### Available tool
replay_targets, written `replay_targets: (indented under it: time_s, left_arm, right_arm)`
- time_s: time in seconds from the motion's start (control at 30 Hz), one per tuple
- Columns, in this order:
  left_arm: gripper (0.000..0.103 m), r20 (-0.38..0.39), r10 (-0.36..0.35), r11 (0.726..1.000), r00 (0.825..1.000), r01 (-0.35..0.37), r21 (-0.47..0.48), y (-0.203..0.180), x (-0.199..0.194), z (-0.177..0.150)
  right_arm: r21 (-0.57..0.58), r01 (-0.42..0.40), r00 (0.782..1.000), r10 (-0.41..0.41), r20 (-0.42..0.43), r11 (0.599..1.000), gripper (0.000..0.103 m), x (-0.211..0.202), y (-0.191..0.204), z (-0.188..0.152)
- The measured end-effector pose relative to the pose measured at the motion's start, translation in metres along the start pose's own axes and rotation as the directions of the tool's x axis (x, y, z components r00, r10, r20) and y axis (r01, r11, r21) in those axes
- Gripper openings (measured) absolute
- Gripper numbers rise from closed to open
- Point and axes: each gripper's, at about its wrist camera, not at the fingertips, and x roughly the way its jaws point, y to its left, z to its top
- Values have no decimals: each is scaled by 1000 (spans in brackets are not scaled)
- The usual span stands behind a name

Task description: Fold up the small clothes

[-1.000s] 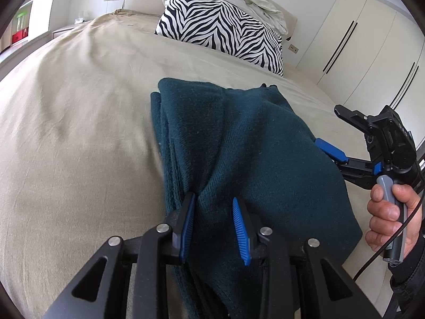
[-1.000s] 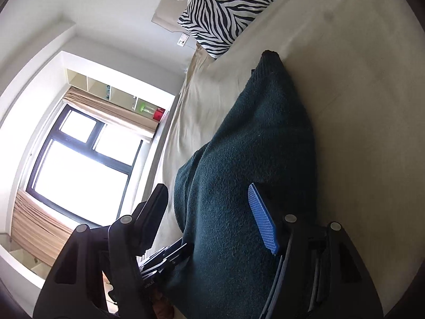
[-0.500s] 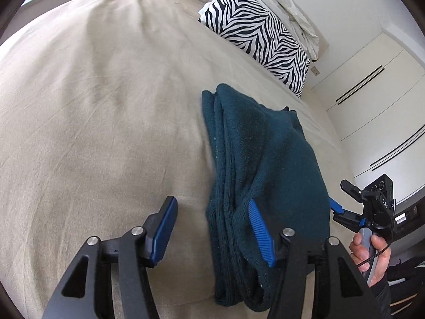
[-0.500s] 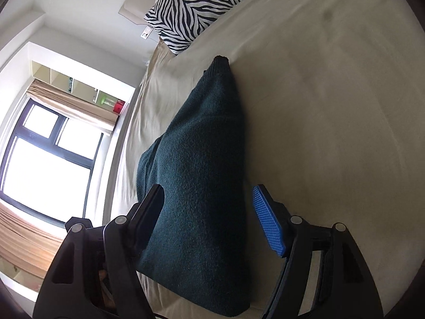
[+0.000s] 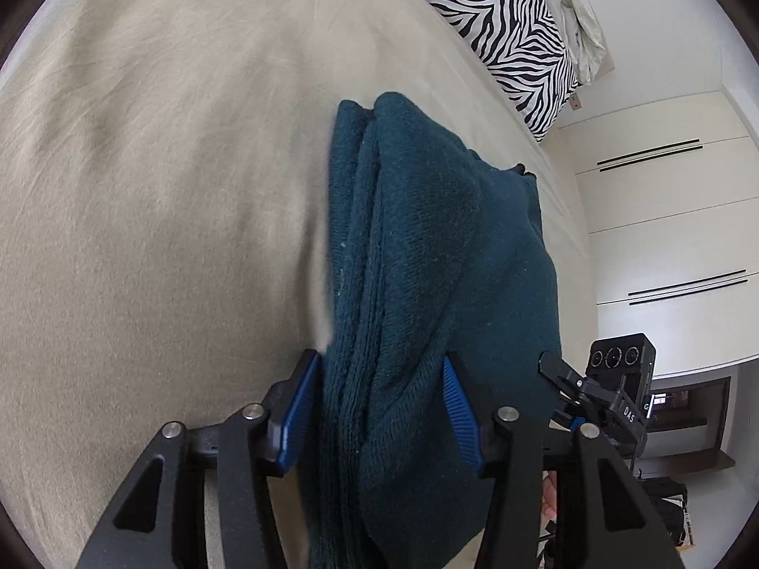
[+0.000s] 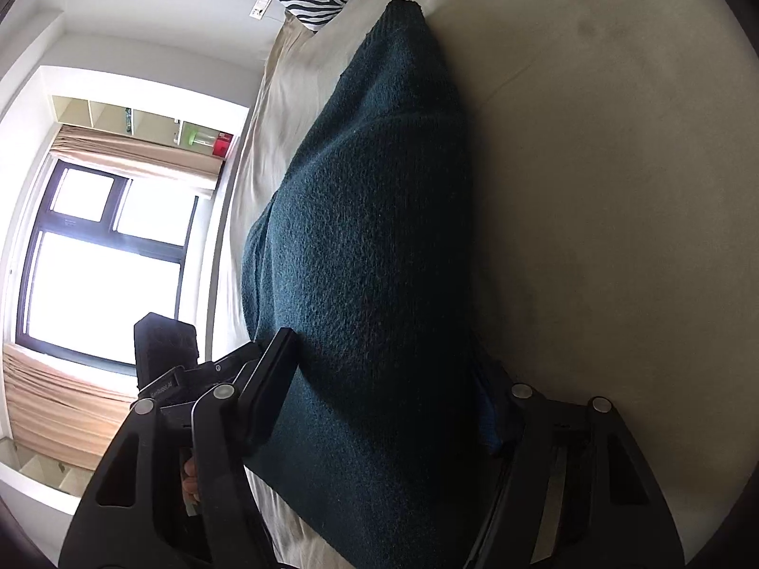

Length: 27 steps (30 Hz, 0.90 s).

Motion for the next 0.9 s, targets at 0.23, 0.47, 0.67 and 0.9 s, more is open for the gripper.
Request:
replay_targets:
  time_s: [0.23, 0.47, 0.67, 0.9]
  left_arm:
    - [29, 39, 23, 999, 999, -24, 23, -5, 0, -7]
    - [26, 86, 40, 995, 995, -48, 83, -30, -30, -28]
    - [27, 112, 50, 983, 992, -69, 169, -49, -65, -72]
    - [31, 71, 109, 981, 991, -119, 152, -12, -45, -116]
  right_arm:
    - [-106, 99, 994, -94, 52, 989, 41, -1, 21, -12]
    - [-193, 131, 989, -114, 99, 972, 35, -25, 57, -32]
    - [-204, 69, 995, -51, 91, 977, 35, -54, 68, -66]
    - [-112, 37, 998, -32, 48, 993, 36, -50, 36, -121]
